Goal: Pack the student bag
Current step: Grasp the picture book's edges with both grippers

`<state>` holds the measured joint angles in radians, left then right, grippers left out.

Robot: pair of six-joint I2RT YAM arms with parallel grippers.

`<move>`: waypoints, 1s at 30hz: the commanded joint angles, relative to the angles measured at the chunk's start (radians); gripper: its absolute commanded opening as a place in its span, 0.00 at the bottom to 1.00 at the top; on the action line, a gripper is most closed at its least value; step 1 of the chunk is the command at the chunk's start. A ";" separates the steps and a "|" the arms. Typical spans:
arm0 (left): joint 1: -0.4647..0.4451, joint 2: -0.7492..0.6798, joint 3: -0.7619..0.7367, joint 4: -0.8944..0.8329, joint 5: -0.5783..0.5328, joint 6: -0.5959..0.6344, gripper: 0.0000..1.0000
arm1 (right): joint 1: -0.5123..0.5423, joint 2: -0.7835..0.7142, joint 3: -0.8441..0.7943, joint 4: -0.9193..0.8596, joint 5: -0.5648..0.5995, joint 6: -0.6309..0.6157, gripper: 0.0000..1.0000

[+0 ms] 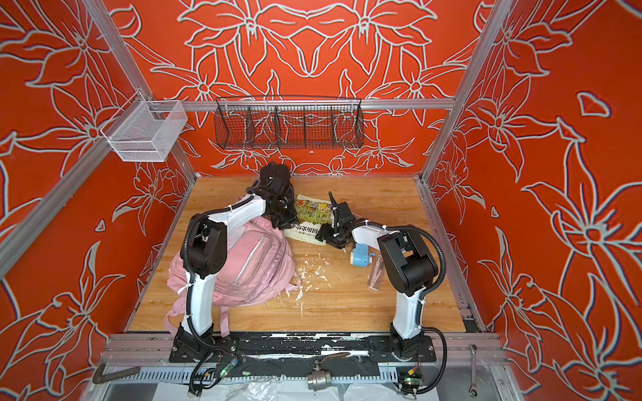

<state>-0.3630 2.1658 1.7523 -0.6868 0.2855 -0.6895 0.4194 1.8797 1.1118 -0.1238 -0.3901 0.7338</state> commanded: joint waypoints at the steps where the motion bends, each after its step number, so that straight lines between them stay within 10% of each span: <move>1: 0.014 0.029 0.008 -0.004 -0.038 -0.035 0.38 | -0.010 0.032 -0.034 0.057 0.006 0.051 0.61; 17: 0.036 0.151 0.021 -0.076 0.008 -0.073 0.35 | -0.025 0.035 -0.092 0.261 -0.072 0.093 0.57; 30: 0.036 0.132 0.048 -0.104 0.016 -0.046 0.32 | -0.025 0.016 -0.073 0.314 -0.101 0.103 0.09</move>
<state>-0.3206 2.2608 1.7977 -0.7231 0.3080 -0.7464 0.3935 1.8954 1.0248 0.1703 -0.4709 0.8177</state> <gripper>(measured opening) 0.316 0.123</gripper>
